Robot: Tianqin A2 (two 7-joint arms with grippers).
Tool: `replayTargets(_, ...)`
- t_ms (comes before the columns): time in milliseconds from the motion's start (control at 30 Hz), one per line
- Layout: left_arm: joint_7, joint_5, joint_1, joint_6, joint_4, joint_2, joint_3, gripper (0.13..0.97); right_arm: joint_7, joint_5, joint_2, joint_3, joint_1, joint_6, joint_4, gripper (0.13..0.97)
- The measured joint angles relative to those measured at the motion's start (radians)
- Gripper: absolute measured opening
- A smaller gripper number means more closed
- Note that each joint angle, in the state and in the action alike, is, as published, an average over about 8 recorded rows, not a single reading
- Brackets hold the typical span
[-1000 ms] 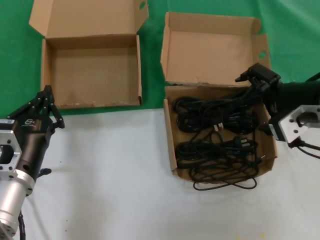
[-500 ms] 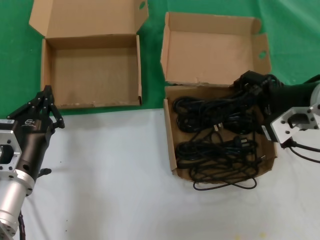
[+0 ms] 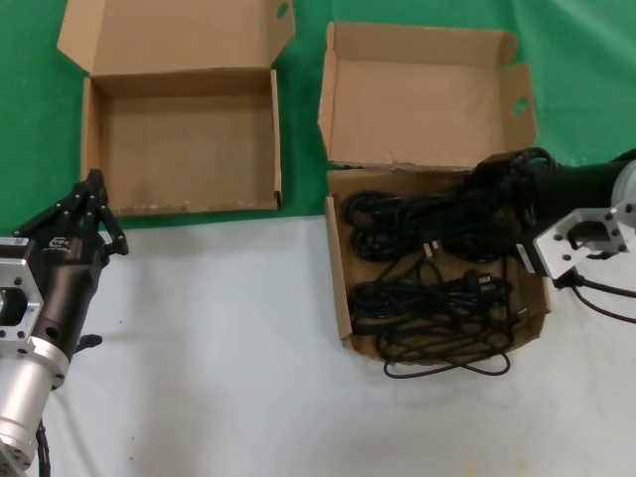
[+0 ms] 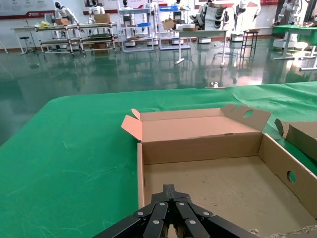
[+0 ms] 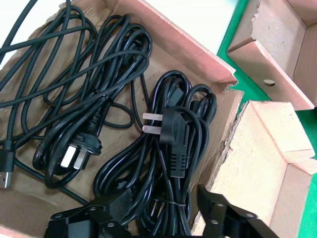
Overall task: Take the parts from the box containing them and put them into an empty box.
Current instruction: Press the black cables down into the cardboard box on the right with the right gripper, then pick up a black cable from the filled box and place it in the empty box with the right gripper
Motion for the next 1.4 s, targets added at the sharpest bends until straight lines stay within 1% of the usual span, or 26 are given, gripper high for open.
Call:
replayTargets(200,0.000,0.000,0.000,0.000,0.000,0.000,0.000,0.145,0.005,-0.001,-0.003,0.001,0.007,-0.003,-0.006,0.454)
replayTargets(233,0.000,0.000,0.000,0.000,0.000,0.000,0.000,0.145,0.007,-0.001,-0.004,0.001,0.008,-0.004,-0.006,0.454)
replayTargets(500,0.000,0.000,0.000,0.000,0.000,0.000,0.000,0.145,0.025,0.003,-0.003,0.004,0.009,-0.016,0.005,0.287)
replayTargets(533,0.000,0.000,0.000,0.000,0.000,0.000,0.000,0.145,0.029,0.004,-0.001,0.005,0.008,-0.018,0.010,0.287)
replayTargets(800,0.000,0.000,0.000,0.000,0.000,0.000,0.000,0.145,0.071,0.007,0.018,0.024,0.001,-0.036,0.073,0.211)
replayTargets(1133,0.000,0.000,0.000,0.000,0.000,0.000,0.000,0.145,0.136,0.028,0.040,0.068,0.010,-0.056,0.201,0.210)
replayTargets(1267,0.000,0.000,0.000,0.000,0.000,0.000,0.000,0.145,0.143,0.048,0.005,0.066,0.049,-0.059,0.217,0.209)
replayTargets(1400,0.000,0.000,0.000,0.000,0.000,0.000,0.000,0.145,0.139,0.053,-0.075,0.041,0.110,-0.046,0.186,0.209)
